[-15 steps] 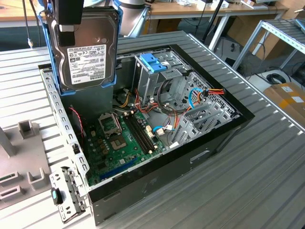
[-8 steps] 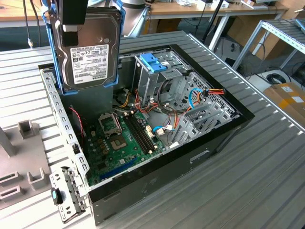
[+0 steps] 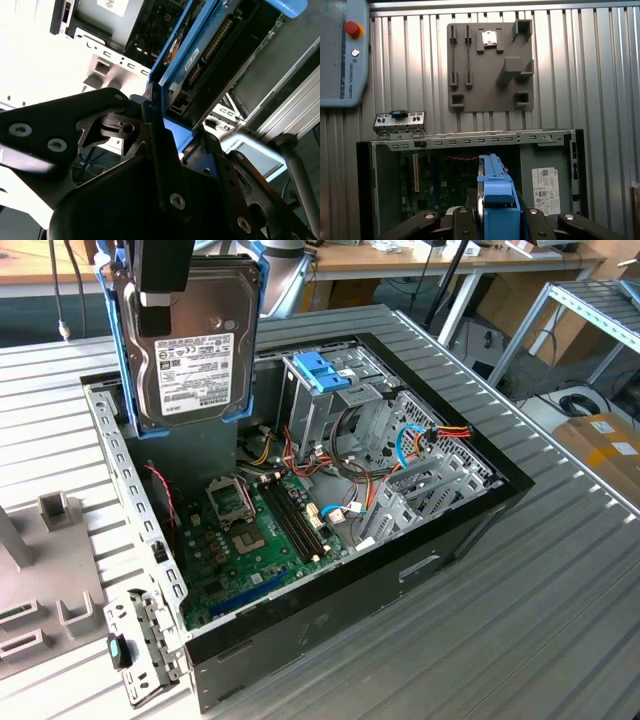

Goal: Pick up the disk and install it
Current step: 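Pick up the disk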

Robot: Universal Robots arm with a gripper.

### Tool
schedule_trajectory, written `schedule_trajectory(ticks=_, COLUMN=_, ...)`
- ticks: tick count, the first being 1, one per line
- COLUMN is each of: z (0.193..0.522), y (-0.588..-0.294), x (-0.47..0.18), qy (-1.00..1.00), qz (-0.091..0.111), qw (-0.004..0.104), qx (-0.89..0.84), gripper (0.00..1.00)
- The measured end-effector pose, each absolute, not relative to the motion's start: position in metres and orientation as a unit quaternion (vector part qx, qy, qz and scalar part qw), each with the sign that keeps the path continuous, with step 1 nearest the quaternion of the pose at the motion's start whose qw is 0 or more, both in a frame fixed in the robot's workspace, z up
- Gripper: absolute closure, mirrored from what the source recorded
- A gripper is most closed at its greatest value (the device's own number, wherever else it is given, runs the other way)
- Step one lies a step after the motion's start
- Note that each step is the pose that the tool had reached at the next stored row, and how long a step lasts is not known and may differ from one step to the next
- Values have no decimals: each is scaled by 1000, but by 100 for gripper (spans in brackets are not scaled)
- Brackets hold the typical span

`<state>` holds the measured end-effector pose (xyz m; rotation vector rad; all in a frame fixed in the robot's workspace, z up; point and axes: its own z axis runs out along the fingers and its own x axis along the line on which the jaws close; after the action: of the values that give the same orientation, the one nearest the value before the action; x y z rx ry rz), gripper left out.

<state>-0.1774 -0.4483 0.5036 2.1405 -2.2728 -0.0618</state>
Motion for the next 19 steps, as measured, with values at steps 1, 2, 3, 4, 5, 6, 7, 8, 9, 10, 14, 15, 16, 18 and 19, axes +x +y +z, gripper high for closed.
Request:
schedule_trajectory(ticks=1, z=503, y=-448, x=-177, qy=-728, qz=-20, qw=9, qx=685, gripper=63)
schedule_trajectory(ticks=2, z=503, y=-448, x=-176, qy=-728, qz=-20, qw=10, qx=685, gripper=63)
schedule_trajectory(ticks=3, z=503, y=-448, x=-175, qy=-728, qz=-20, qw=10, qx=685, gripper=63)
schedule_trajectory(ticks=4, z=503, y=-448, x=-174, qy=-728, qz=-20, qw=10, qx=685, gripper=63)
schedule_trajectory(ticks=5, z=503, y=-448, x=-173, qy=-728, qz=-20, qw=10, qx=685, gripper=63)
schedule_trajectory(ticks=6, z=503, y=-448, x=-172, qy=-728, qz=-20, qw=10, qx=685, gripper=63)
schedule_trajectory(ticks=7, z=503, y=-448, x=-171, qy=-728, qz=-20, qw=10, qx=685, gripper=63)
schedule_trajectory(ticks=8, z=503, y=-448, x=-171, qy=-728, qz=-20, qw=10, qx=685, gripper=63)
schedule_trajectory(ticks=9, z=503, y=-448, x=-170, qy=-728, qz=-20, qw=10, qx=685, gripper=63)
schedule_trajectory(ticks=10, z=503, y=-448, x=-169, qy=-728, qz=-20, qw=10, qx=685, gripper=63)
schedule_trajectory(ticks=14, z=503, y=-449, x=-167, qy=-728, qz=-19, qw=10, qx=685, gripper=63)
schedule_trajectory(ticks=15, z=503, y=-449, x=-166, qy=-728, qz=-19, qw=10, qx=685, gripper=63)
schedule_trajectory(ticks=16, z=503, y=-449, x=-166, qy=-728, qz=-19, qw=10, qx=685, gripper=63)
schedule_trajectory(ticks=18, z=502, y=-449, x=-164, qy=-728, qz=-19, qw=10, qx=685, gripper=63)
schedule_trajectory(ticks=19, z=502, y=-449, x=-164, qy=-728, qz=-19, qw=10, qx=685, gripper=63)
